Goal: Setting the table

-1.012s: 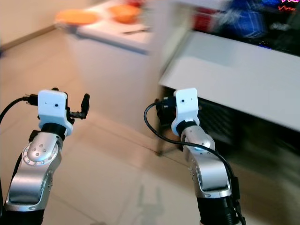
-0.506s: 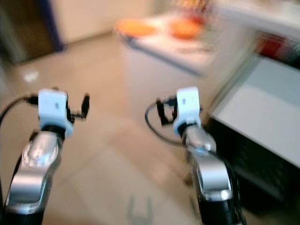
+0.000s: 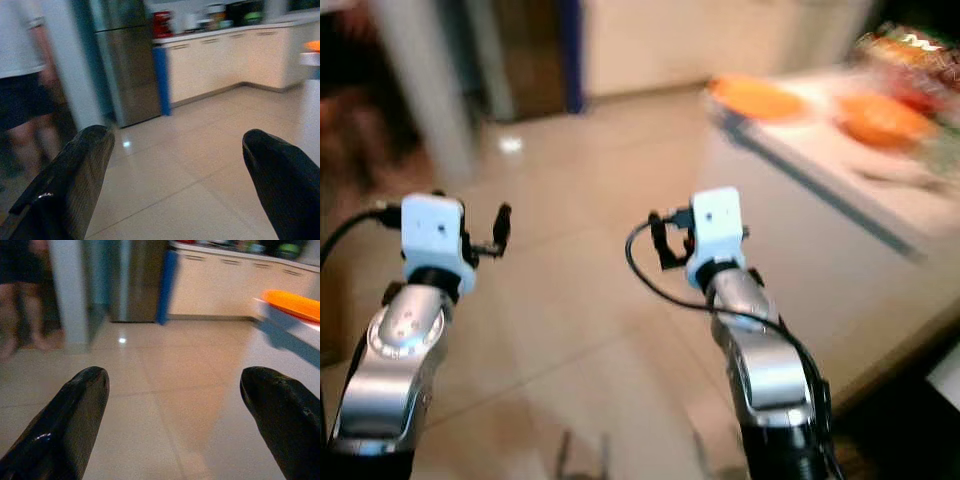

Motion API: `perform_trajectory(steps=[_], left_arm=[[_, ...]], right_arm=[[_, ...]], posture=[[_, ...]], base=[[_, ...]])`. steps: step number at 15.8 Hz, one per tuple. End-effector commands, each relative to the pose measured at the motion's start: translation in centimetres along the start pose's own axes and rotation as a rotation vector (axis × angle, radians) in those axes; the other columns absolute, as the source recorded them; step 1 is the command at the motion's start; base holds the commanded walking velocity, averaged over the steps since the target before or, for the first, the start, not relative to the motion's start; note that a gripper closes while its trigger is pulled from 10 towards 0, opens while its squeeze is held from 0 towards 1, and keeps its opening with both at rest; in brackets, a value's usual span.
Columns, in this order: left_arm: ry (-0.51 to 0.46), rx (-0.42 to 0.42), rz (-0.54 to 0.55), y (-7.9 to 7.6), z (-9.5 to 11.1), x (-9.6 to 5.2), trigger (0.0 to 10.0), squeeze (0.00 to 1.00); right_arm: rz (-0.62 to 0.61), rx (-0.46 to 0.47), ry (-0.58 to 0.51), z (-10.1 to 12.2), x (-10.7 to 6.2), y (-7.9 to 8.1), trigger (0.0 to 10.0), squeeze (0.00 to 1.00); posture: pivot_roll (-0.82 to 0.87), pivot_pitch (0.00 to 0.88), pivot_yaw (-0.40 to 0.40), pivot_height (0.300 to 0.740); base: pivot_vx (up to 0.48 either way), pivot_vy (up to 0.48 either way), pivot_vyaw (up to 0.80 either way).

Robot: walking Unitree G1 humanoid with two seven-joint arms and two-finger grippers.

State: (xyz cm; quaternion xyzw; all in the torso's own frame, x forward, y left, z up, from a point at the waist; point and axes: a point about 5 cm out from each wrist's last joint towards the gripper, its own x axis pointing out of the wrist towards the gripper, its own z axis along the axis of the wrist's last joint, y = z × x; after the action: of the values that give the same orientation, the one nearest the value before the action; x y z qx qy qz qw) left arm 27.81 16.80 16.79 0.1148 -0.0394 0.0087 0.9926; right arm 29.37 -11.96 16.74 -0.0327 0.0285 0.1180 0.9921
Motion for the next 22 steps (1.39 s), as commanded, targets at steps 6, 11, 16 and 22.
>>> perform_trajectory(steps=[6,11,16,22], left_arm=[[-0.001,-0.001,0.017,0.3,-0.1,-0.3,10.0,0.00],[-0.001,-0.002,0.017,0.3,-0.1,-0.2,10.0,0.00],[-0.004,0.002,0.016,0.4,0.0,0.0,10.0,0.00],[-0.024,0.034,-0.001,1.1,0.6,0.1,10.0,0.00]], right_arm=[[0.023,0.007,-0.017,0.4,0.0,0.3,10.0,0.00],[0.018,0.009,-0.019,0.5,0.1,0.2,10.0,0.00],[0.003,0.017,-0.026,0.6,0.1,0.0,10.0,0.00],[-0.068,0.123,-0.112,1.9,-0.3,-0.5,10.0,0.00]], posture=[[0.01,0.000,-0.057,0.740],[0.01,0.000,-0.059,0.740],[0.01,0.000,-0.055,0.740],[0.04,0.000,-0.022,0.740]], base=[[0.416,0.000,0.00],[0.414,0.000,0.00],[0.416,0.000,0.00],[0.416,0.000,0.00]])
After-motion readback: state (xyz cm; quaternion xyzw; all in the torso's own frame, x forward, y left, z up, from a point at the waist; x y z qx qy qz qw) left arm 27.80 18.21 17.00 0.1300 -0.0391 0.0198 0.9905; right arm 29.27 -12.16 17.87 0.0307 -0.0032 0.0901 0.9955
